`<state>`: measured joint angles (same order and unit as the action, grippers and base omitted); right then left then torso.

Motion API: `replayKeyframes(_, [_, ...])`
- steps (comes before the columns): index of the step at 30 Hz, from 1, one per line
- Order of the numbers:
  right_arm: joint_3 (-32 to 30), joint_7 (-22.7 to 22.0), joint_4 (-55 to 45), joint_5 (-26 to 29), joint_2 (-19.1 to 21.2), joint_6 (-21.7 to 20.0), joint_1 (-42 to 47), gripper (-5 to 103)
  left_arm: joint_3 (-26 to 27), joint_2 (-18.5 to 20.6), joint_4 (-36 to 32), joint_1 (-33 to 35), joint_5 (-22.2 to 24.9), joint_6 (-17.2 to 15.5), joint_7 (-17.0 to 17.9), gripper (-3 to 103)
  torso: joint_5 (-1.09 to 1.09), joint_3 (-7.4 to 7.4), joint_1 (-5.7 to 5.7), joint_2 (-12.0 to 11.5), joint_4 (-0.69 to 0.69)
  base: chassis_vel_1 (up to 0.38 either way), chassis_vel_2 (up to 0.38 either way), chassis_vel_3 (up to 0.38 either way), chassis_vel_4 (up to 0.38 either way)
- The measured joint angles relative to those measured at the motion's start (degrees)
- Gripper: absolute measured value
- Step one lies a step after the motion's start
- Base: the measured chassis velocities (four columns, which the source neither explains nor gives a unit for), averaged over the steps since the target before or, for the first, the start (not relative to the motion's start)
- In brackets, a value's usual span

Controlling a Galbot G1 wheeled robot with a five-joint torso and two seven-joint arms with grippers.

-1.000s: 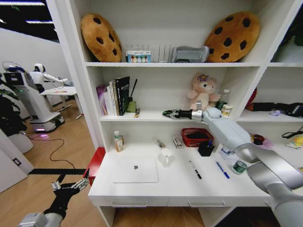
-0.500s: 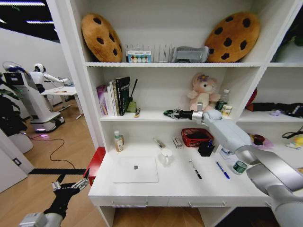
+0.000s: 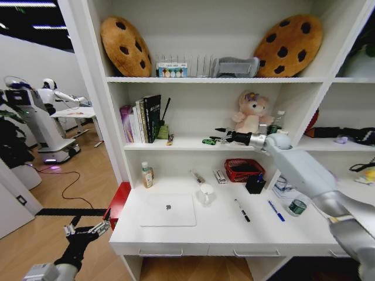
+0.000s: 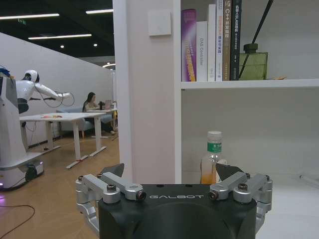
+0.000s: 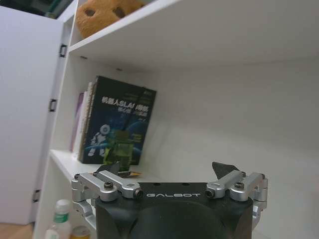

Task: Organize the objects on the table.

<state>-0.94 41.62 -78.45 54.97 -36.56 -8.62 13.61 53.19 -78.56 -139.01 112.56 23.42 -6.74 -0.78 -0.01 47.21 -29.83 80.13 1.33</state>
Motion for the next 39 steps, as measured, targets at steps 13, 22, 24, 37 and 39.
replayKeyframes(13, [-48.54,-34.93,-35.54,-4.25,-3.17,-1.45,64.41,100,0.0,-0.01,0.0,0.0,0.0,0.0,0.0,100,0.04,0.0,0.01,0.0,0.0,0.0,0.0,0.0,0.0])
replayKeyframes(22, [-52.71,-42.16,-39.83,-13.27,-18.16,-1.47,81.93,100,0.0,0.0,-0.01,0.0,0.0,-0.01,-0.02,100,0.0,0.0,0.01,0.01,0.0,0.0,0.0,0.0,0.0])
replayKeyframes(24, [-50.99,-42.56,-37.9,-13.81,-19.47,-3.21,82.66,100,0.0,0.0,-0.01,0.0,0.0,-0.01,-0.02,100,-0.02,0.0,0.01,0.01,0.0,0.0,0.0,0.0,0.0])
replayKeyframes(37, [-36.0,-44.18,-25.51,-13.97,-17.77,-7.46,71.18,100,0.0,0.0,-0.01,0.0,0.0,-0.01,-0.01,100,0.01,0.01,-0.01,0.0,-0.02,0.0,0.0,0.0,0.0])
replayKeyframes(39, [-34.81,-44.45,-24.76,-13.83,-17.57,-7.73,69.75,100,0.0,0.0,-0.01,0.0,0.0,-0.01,-0.01,100,0.0,0.01,-0.01,0.0,-0.02,0.0,0.0,0.0,0.0])
